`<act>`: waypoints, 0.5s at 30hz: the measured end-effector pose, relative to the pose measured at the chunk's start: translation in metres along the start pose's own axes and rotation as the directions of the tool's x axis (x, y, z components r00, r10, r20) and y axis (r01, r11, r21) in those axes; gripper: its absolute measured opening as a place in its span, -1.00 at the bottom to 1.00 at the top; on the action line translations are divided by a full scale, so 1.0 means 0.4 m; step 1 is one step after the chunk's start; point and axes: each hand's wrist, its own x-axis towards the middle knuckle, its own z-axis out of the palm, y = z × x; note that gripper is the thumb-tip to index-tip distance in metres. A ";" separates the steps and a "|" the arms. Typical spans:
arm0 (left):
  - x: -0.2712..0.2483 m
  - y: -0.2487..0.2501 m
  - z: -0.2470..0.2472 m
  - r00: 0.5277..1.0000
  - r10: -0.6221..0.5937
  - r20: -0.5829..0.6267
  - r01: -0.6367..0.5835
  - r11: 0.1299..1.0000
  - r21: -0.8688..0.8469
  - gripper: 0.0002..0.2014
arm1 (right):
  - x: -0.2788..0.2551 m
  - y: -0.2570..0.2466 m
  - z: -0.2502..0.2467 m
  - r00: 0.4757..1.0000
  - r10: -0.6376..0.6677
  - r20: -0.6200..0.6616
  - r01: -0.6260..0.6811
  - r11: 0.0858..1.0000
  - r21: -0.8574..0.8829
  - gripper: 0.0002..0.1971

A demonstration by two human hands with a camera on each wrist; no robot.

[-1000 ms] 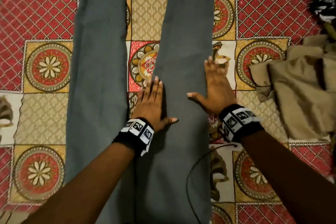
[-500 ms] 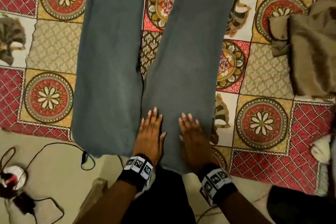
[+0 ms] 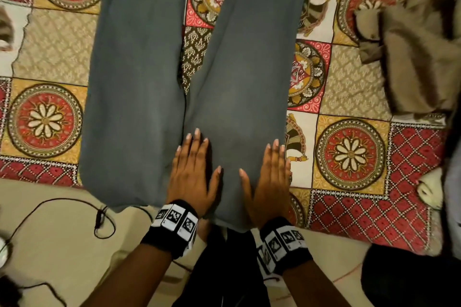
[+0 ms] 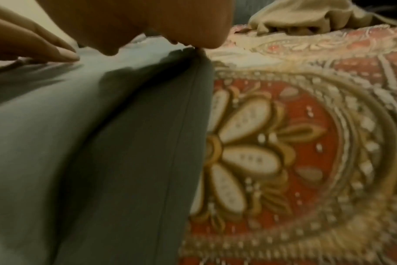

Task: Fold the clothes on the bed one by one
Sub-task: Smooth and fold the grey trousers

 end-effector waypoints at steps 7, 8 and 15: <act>0.281 0.028 -0.077 0.995 0.086 0.059 -0.093 0.986 0.137 -0.40 | 0.267 -0.052 -0.003 0.893 -0.408 0.190 0.424 0.904 -0.056 -0.41; 0.326 0.018 -0.069 0.992 0.069 0.107 -0.087 0.981 0.175 -0.41 | 0.292 -0.035 0.009 0.881 -0.413 0.230 0.441 0.893 -0.089 -0.40; 0.373 -0.042 -0.040 0.987 -0.075 0.145 0.042 0.976 0.214 -0.29 | 0.288 0.108 -0.036 0.977 -0.136 0.161 0.156 0.981 -0.115 -0.08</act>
